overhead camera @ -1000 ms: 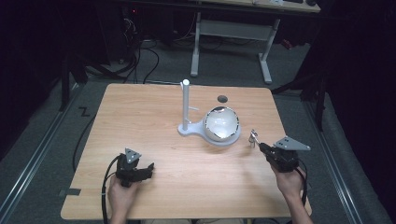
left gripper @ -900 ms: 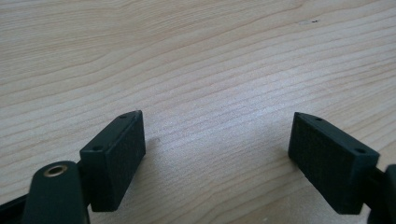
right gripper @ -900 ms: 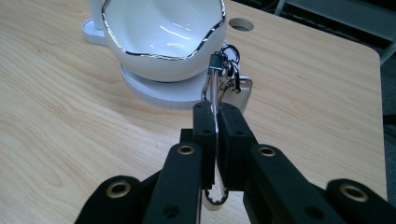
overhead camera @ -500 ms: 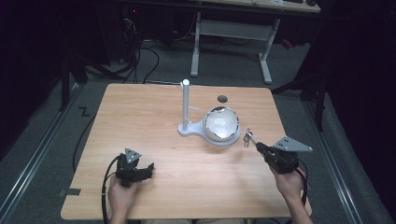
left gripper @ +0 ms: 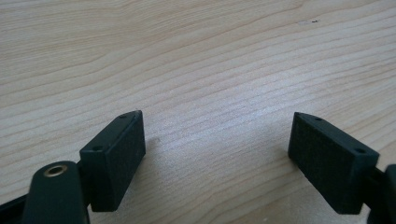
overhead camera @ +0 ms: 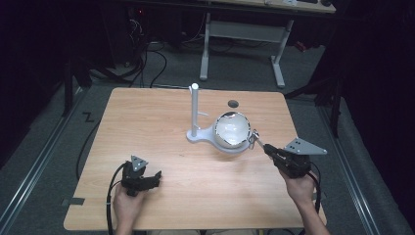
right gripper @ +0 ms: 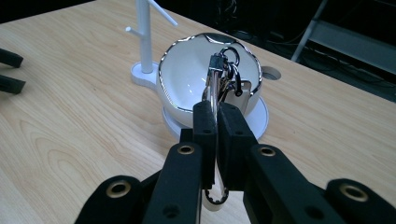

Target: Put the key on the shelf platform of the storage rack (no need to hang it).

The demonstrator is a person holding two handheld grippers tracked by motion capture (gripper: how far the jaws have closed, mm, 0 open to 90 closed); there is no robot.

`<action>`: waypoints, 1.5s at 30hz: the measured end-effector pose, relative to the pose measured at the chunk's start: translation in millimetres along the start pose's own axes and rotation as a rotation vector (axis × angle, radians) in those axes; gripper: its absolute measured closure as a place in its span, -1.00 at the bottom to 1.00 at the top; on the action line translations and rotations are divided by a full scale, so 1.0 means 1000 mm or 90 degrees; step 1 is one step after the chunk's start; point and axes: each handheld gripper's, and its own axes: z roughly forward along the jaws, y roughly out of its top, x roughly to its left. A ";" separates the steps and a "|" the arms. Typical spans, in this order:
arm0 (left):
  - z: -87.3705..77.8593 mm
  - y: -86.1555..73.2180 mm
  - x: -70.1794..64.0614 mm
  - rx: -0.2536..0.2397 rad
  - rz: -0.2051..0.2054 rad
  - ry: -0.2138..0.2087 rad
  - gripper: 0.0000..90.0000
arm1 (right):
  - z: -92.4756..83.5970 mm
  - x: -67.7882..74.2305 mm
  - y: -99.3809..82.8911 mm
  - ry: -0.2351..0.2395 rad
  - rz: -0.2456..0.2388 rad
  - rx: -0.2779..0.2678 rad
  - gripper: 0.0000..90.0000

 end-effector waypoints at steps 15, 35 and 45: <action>0.000 0.000 0.000 0.000 0.000 0.000 -0.58 | 0.018 0.003 0.024 0.024 -0.022 -0.005 0.93; 0.000 0.000 0.000 0.000 0.001 0.000 -0.58 | 0.056 -0.004 0.035 0.035 -0.006 0.028 0.93; 0.000 0.000 0.000 0.000 0.000 0.000 -0.58 | 0.071 -0.009 0.034 0.040 0.000 0.050 0.93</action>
